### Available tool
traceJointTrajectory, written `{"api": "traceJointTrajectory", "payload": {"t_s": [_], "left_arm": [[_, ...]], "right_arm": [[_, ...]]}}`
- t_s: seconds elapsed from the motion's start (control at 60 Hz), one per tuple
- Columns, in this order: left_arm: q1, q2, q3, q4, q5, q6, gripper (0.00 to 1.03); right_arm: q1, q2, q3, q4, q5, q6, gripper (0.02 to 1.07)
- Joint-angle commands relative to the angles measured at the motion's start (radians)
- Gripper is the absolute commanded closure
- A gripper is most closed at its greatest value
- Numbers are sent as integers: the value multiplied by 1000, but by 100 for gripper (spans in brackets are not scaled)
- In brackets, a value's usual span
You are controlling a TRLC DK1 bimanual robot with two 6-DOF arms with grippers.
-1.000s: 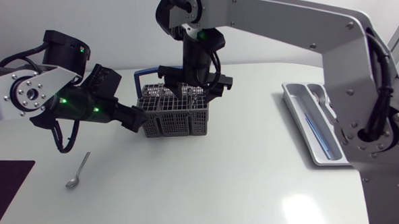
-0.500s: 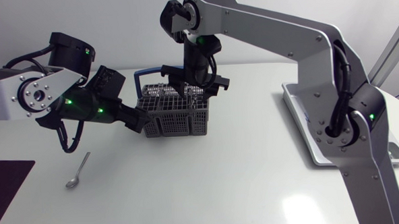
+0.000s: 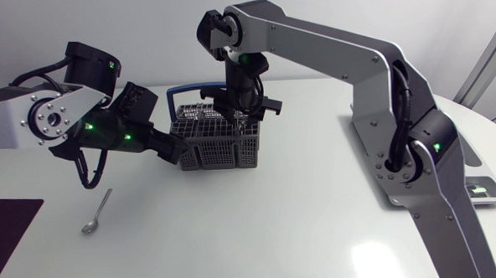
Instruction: Unload the cutlery basket into the drawer organizer.
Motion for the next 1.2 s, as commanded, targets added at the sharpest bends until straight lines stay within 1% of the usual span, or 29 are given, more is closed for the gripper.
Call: {"api": "traceJointTrajectory", "payload": {"t_s": [0.0, 0.05, 0.117, 0.2, 0.267, 0.5, 0.583, 0.65, 0.983, 1.183], "left_arm": [[-6, 23, -28, 12, 5, 15, 9], [-8, 25, -28, 16, 5, 15, 9], [-9, 26, -30, 19, 5, 15, 9], [-12, 29, -35, 26, 5, 13, 9], [-17, 34, -39, 30, 5, 13, 9], [-17, 35, -39, 32, 5, 13, 9], [-17, 35, -39, 32, 5, 13, 9], [-17, 35, -41, 32, 5, 13, 9], [-20, 34, -45, 32, 5, 13, 9], [-24, 35, -50, 32, 5, 13, 9]], "right_arm": [[-8, 37, 31, 2, 19, 36, 66], [-8, 42, 35, 4, 29, 36, 70], [-5, 48, 35, 5, 33, 36, 71], [-4, 54, 37, 8, 45, 36, 77], [-2, 60, 35, 8, 47, 37, 77], [-4, 63, 34, 11, 61, 42, 83], [-1, 60, 34, 11, 87, 42, 92], [2, 57, 34, 11, 113, 42, 101], [16, 31, 9, 13, 113, 39, 101], [22, -1, -22, 22, 87, 34, 101]]}}
